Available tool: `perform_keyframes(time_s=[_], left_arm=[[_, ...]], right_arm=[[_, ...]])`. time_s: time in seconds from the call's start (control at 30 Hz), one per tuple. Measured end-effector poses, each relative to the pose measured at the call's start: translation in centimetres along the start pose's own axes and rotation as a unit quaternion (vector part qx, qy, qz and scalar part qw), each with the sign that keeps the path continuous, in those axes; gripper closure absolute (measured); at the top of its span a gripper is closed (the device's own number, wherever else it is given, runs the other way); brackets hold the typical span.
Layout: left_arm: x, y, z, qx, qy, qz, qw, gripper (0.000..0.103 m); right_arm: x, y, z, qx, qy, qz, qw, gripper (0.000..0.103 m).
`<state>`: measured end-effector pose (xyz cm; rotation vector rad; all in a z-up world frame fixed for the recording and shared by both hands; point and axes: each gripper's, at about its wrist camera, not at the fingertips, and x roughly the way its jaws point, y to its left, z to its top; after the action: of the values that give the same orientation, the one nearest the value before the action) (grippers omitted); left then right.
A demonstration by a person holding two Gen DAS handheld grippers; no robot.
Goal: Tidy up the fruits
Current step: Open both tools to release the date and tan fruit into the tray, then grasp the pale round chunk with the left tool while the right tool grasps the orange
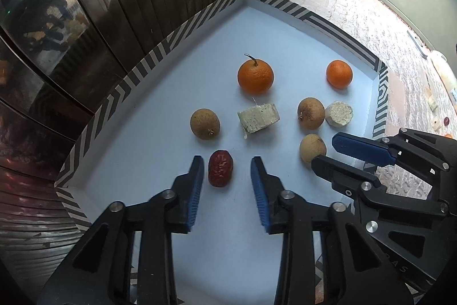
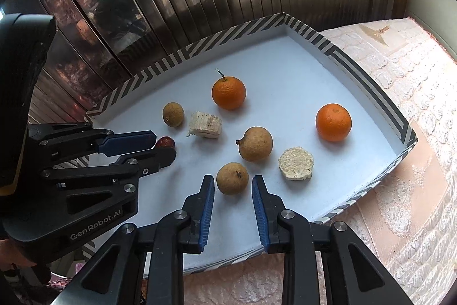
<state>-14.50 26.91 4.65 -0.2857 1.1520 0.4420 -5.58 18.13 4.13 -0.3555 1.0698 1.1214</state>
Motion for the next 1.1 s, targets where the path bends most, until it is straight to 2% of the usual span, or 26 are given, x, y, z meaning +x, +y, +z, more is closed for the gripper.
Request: perform_keyframes(time_s=[0.03,0.2,0.37,0.77,1.1], left_arm=[[-0.3,0.0,0.1,-0.001,-0.005,0.001,1.0000,0.051],[-1.5,-0.9,1.1,0.006,-0.029,0.004,0.9995,0.051],[-2.3,-3.1,2.6,0.019,-0.043,-0.013,0.9988,0.051],[-2.8,-13.1,4.7,0.101,-0.047,-0.068,0.9915,0.051],[-2.0,-21.6,5.1,0.164,-0.036,-0.104,0.9803,0.051]], right_arm=[[-0.3,0.0,0.0,-0.001,-0.003,-0.001,1.000,0.077],[-2.3,-0.5,-0.1,0.007,-0.021,-0.013,1.000,0.077],[-4.5,-2.0,-0.4,0.025,-0.038,-0.042,0.998,0.076],[-9.7,-8.3,-4.1,0.110,-0.061,-0.102,0.987,0.075],[-13.8,-14.1,-9.1,0.195,-0.070,-0.145,0.967,0.073]])
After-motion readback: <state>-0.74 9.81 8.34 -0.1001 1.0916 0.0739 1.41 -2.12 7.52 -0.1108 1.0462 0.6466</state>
